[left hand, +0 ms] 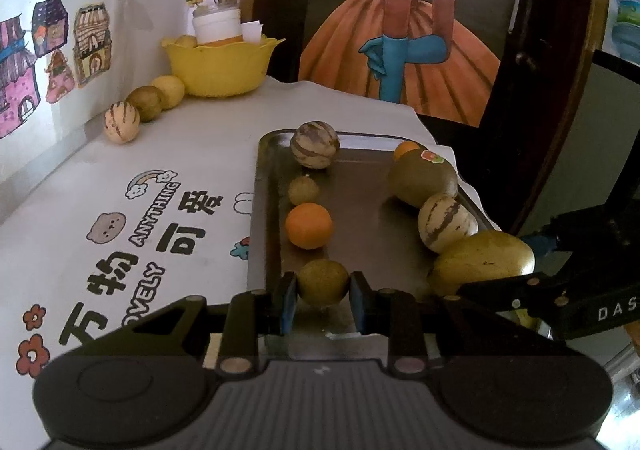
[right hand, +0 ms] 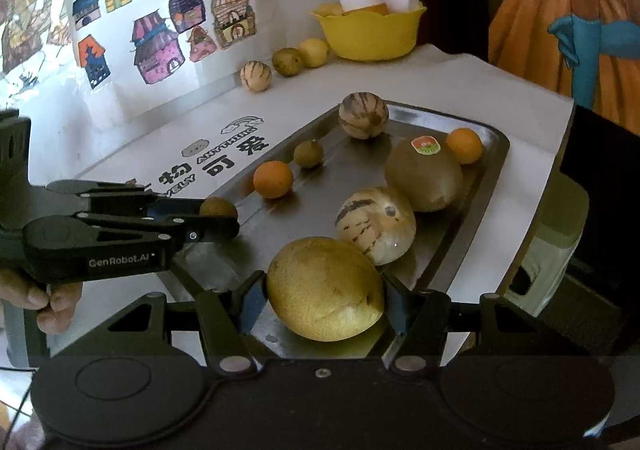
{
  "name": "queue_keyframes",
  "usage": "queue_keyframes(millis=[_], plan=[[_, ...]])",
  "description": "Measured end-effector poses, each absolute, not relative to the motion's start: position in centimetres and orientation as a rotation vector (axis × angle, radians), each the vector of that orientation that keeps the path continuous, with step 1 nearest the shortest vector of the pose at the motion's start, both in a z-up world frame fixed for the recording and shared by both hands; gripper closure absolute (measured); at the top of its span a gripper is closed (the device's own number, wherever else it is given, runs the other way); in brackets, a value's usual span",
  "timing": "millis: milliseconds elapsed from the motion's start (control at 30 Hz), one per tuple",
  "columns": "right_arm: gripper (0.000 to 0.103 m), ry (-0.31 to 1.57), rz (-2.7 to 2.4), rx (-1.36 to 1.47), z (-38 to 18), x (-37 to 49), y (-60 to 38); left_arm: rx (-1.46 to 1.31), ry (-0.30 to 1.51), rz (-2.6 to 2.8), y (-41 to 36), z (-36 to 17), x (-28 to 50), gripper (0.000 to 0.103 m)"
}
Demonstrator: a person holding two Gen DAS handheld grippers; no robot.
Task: Organize fruits
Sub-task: 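Carry brown fruit in left tool and pear in right tool over tray, then open right gripper releasing pear while left gripper releases brown fruit onto tray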
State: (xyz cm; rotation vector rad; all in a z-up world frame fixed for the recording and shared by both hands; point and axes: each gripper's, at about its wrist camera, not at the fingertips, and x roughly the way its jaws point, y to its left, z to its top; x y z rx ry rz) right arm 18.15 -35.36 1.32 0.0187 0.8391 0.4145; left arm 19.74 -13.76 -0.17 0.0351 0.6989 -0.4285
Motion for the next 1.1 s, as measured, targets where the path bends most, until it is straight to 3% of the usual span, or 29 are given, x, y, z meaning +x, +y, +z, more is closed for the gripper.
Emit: queue_keyframes(millis=[800, 967, 1033, 1100], plan=[[0.037, 0.774, 0.399, -0.066, 1.7, 16.4, -35.3, 0.001, 0.706, -0.430, -12.7, 0.6, 19.4, 0.071], [0.034, 0.762, 0.381, -0.055, 2.2, 15.3, -35.7, -0.021, 0.686, -0.417, -11.8, 1.5, 18.7, 0.063], [0.031, 0.755, 0.374, -0.049, 2.4, 14.8, -35.8, -0.027, 0.679, -0.407, -11.3, 1.9, 18.1, 0.043], [0.028, 0.748, 0.369, -0.045, 2.7, 14.2, -35.8, -0.032, 0.664, -0.390, -10.9, 2.2, 17.4, 0.035]])
